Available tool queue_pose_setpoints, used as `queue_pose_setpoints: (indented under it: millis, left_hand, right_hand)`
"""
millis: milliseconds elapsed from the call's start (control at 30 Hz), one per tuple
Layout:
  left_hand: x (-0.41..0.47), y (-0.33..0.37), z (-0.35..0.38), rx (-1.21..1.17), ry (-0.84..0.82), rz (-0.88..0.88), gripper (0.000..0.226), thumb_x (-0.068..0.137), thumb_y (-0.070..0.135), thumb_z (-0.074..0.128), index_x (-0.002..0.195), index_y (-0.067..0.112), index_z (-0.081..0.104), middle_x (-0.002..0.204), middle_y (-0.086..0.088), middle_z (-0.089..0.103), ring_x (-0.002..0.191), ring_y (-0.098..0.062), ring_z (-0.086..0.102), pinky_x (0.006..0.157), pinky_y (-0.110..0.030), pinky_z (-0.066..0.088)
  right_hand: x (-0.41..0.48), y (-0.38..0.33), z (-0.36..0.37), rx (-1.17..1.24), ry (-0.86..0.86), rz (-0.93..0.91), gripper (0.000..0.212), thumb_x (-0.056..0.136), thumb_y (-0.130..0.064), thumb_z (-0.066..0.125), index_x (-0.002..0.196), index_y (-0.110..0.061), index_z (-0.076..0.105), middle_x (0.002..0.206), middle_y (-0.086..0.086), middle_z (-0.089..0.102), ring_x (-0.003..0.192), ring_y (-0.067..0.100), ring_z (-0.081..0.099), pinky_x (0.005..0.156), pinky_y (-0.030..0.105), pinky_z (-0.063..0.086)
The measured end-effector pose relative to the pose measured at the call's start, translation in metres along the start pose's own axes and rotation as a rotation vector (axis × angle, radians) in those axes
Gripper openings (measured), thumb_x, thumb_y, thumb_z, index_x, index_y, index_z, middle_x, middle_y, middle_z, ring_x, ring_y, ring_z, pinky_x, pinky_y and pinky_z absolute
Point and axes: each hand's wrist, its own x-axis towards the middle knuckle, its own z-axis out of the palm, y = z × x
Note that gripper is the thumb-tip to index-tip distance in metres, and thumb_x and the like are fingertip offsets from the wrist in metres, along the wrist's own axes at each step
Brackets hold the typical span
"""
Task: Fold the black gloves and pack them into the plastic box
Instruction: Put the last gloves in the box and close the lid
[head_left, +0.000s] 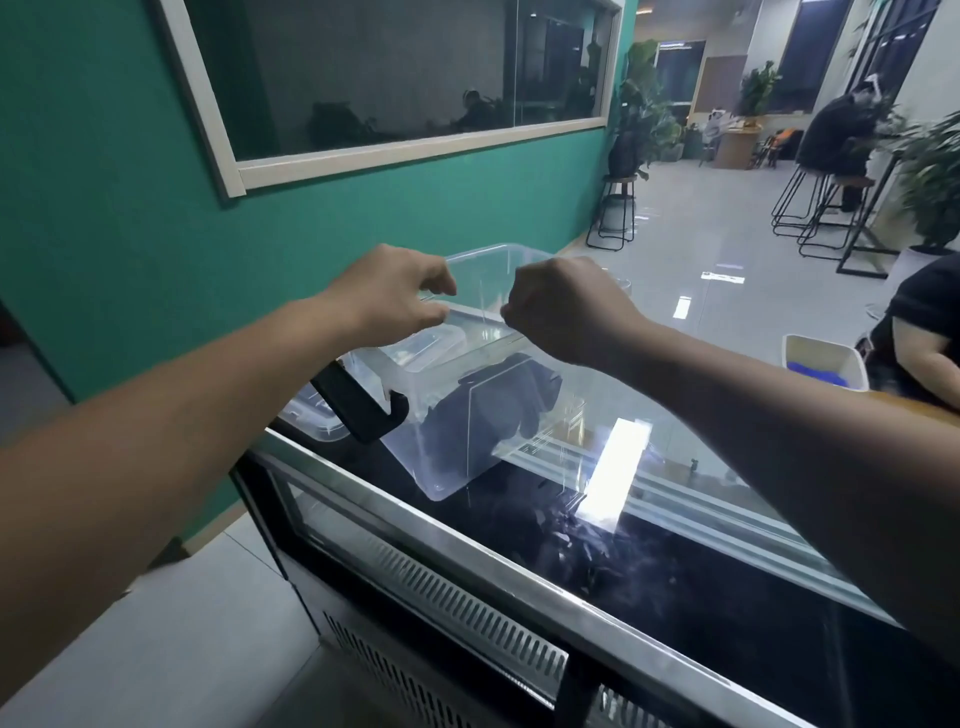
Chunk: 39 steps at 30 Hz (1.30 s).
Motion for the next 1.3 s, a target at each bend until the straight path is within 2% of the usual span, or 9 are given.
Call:
queue_pose_setpoints:
  millis: [167, 333, 533, 733, 867, 967, 1133, 1200, 1300]
  left_hand:
    - [-0.005, -0.018, 0.0, 0.031, 0.065, -0.206, 0.032, 0.1, 0.042, 0.071, 0.128, 0.027, 0.073, 0.148, -0.005, 0.063, 0.139, -0.03, 0.057, 0.112, -0.041, 0.045]
    - [-0.011, -0.027, -0.003, -0.045, 0.086, -0.355, 0.04, 0.101, 0.046, 0.069, 0.137, 0.028, 0.069, 0.154, -0.005, 0.062, 0.141, -0.029, 0.057, 0.112, -0.042, 0.045]
    - [-0.015, -0.025, -0.006, -0.03, 0.091, -0.453, 0.032, 0.099, 0.048, 0.068, 0.126, 0.031, 0.072, 0.15, -0.006, 0.064, 0.133, -0.034, 0.06, 0.115, -0.05, 0.048]
    - [-0.027, -0.015, -0.007, -0.046, 0.112, -0.418, 0.019, 0.098, 0.045, 0.069, 0.111, 0.033, 0.075, 0.145, -0.005, 0.068, 0.125, -0.034, 0.065, 0.114, -0.052, 0.048]
    - [-0.039, -0.012, -0.008, -0.084, 0.128, -0.376, 0.018, 0.099, 0.042, 0.07, 0.113, 0.032, 0.076, 0.146, -0.004, 0.068, 0.126, -0.03, 0.066, 0.104, -0.041, 0.053]
    - [-0.048, -0.017, -0.008, -0.156, 0.16, -0.347, 0.018, 0.101, 0.04, 0.07, 0.113, 0.029, 0.077, 0.132, -0.004, 0.074, 0.12, -0.025, 0.068, 0.09, -0.032, 0.049]
    - [-0.061, -0.037, -0.01, -0.326, 0.225, -0.327, 0.026, 0.109, 0.043, 0.058, 0.117, 0.025, 0.074, 0.114, 0.004, 0.077, 0.107, -0.021, 0.071, 0.086, -0.035, 0.051]
    - [-0.069, -0.049, -0.006, -0.394, 0.266, -0.38, 0.031, 0.112, 0.044, 0.049, 0.113, 0.025, 0.073, 0.11, 0.0, 0.078, 0.104, -0.027, 0.072, 0.087, -0.041, 0.054]
    - [-0.086, -0.068, 0.009, -0.462, 0.287, -0.461, 0.031, 0.113, 0.034, 0.049, 0.105, 0.018, 0.074, 0.102, -0.002, 0.079, 0.1, -0.026, 0.075, 0.082, -0.035, 0.054]
  right_hand:
    - [-0.017, 0.007, 0.008, 0.027, 0.083, 0.078, 0.027, 0.097, -0.038, 0.061, 0.088, -0.019, 0.078, 0.099, 0.007, 0.078, 0.105, 0.035, 0.064, 0.102, 0.041, 0.038]
    - [-0.031, 0.006, 0.014, 0.037, 0.103, 0.158, 0.038, 0.104, -0.047, 0.051, 0.104, -0.022, 0.079, 0.122, 0.008, 0.067, 0.125, 0.032, 0.052, 0.109, 0.044, 0.028]
    - [-0.037, 0.008, 0.01, 0.048, 0.048, 0.179, 0.043, 0.106, -0.047, 0.045, 0.099, -0.02, 0.077, 0.116, 0.01, 0.065, 0.121, 0.03, 0.051, 0.107, 0.041, 0.03]
    - [-0.037, 0.023, -0.005, 0.097, -0.001, 0.24, 0.046, 0.092, -0.048, 0.035, 0.082, -0.02, 0.07, 0.105, 0.012, 0.065, 0.11, 0.032, 0.053, 0.092, 0.041, 0.039]
    - [-0.034, 0.036, -0.013, 0.167, 0.0, 0.28, 0.047, 0.088, -0.05, 0.032, 0.07, -0.017, 0.06, 0.095, 0.012, 0.065, 0.098, 0.032, 0.054, 0.077, 0.039, 0.042]
    - [-0.032, 0.038, -0.02, 0.152, -0.017, 0.297, 0.048, 0.091, -0.043, 0.04, 0.077, -0.007, 0.068, 0.095, 0.016, 0.066, 0.091, 0.035, 0.057, 0.072, 0.039, 0.043]
    - [-0.026, 0.015, -0.027, 0.096, -0.008, 0.23, 0.028, 0.102, -0.03, 0.06, 0.106, -0.01, 0.079, 0.115, 0.018, 0.073, 0.106, 0.038, 0.063, 0.086, 0.039, 0.047]
    - [-0.024, -0.007, -0.026, 0.107, -0.007, 0.172, 0.026, 0.101, -0.029, 0.063, 0.108, -0.011, 0.08, 0.121, 0.016, 0.075, 0.111, 0.037, 0.064, 0.089, 0.038, 0.047]
    - [-0.022, -0.044, -0.02, 0.138, -0.03, 0.094, 0.023, 0.098, -0.031, 0.066, 0.104, -0.014, 0.08, 0.118, 0.01, 0.079, 0.109, 0.031, 0.069, 0.093, 0.04, 0.055]
